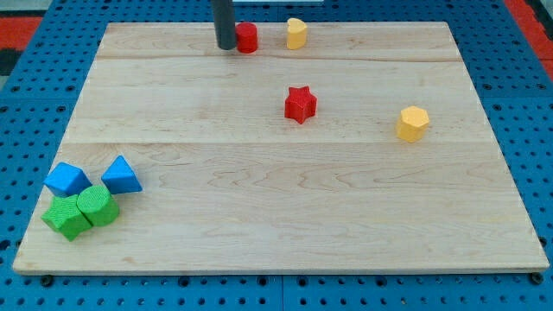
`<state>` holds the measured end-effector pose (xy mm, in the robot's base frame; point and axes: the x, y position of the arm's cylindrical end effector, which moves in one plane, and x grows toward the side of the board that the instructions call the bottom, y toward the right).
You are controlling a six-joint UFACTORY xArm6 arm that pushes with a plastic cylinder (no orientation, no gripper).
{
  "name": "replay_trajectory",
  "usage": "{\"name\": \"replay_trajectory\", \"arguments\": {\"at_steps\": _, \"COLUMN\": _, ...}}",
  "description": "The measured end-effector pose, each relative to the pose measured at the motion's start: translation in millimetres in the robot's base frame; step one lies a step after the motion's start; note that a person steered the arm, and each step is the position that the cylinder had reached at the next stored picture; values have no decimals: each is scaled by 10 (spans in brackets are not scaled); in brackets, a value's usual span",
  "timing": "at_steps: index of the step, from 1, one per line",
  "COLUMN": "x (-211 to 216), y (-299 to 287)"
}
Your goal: Move red star slightly away from the centre of the board
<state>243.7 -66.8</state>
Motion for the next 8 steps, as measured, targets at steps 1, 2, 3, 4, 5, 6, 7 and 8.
{"name": "replay_trajectory", "arguments": {"at_steps": 1, "x": 3, "y": 323}}
{"name": "replay_trajectory", "arguments": {"at_steps": 2, "x": 451, "y": 257}}
{"name": "replay_trajectory", "arguments": {"at_steps": 3, "x": 625, "y": 846}}
{"name": "replay_trajectory", "arguments": {"at_steps": 4, "x": 1086, "y": 1533}}
{"name": "replay_trajectory", "arguments": {"at_steps": 5, "x": 1649, "y": 1883}}
{"name": "replay_trajectory", "arguments": {"at_steps": 6, "x": 2070, "y": 1544}}
{"name": "replay_trajectory", "arguments": {"at_steps": 7, "x": 1872, "y": 1435}}
{"name": "replay_trajectory", "arguments": {"at_steps": 8, "x": 1589, "y": 1474}}
